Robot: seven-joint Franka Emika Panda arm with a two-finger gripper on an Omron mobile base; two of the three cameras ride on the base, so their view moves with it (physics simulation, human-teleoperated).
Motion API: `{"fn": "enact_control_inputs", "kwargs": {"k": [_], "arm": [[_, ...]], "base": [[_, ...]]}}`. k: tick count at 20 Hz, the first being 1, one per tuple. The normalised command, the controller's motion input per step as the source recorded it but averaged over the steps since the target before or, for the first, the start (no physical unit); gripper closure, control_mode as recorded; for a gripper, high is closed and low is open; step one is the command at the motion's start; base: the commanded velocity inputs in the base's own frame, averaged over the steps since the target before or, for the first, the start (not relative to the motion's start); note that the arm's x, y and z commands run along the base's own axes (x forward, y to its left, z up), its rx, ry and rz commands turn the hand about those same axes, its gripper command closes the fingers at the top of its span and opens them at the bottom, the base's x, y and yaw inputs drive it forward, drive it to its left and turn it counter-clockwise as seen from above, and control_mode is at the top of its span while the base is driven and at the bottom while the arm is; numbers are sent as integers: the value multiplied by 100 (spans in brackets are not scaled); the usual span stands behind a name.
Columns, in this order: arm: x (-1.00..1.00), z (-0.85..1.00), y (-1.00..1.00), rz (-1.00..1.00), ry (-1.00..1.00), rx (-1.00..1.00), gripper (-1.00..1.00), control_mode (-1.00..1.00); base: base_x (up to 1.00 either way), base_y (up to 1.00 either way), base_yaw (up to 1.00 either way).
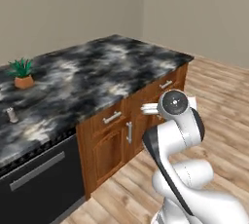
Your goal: Pick the candle and candle from the dining table and place them in the open cabinet. Close the cabinet after placing the objects.
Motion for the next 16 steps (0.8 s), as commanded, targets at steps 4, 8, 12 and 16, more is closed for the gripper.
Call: {"fn": "enact_control_inputs", "kwargs": {"k": [4, 8, 12, 16], "arm": [[0, 0, 0, 0, 0, 0, 100, 100], [0, 0, 0, 0, 0, 0, 100, 100], [0, 0, 0, 0, 0, 0, 100, 100], [0, 0, 0, 0, 0, 0, 100, 100]], "base": [[0, 0, -53], [0, 0, -52], [0, 0, -51], [0, 0, -51]]}}
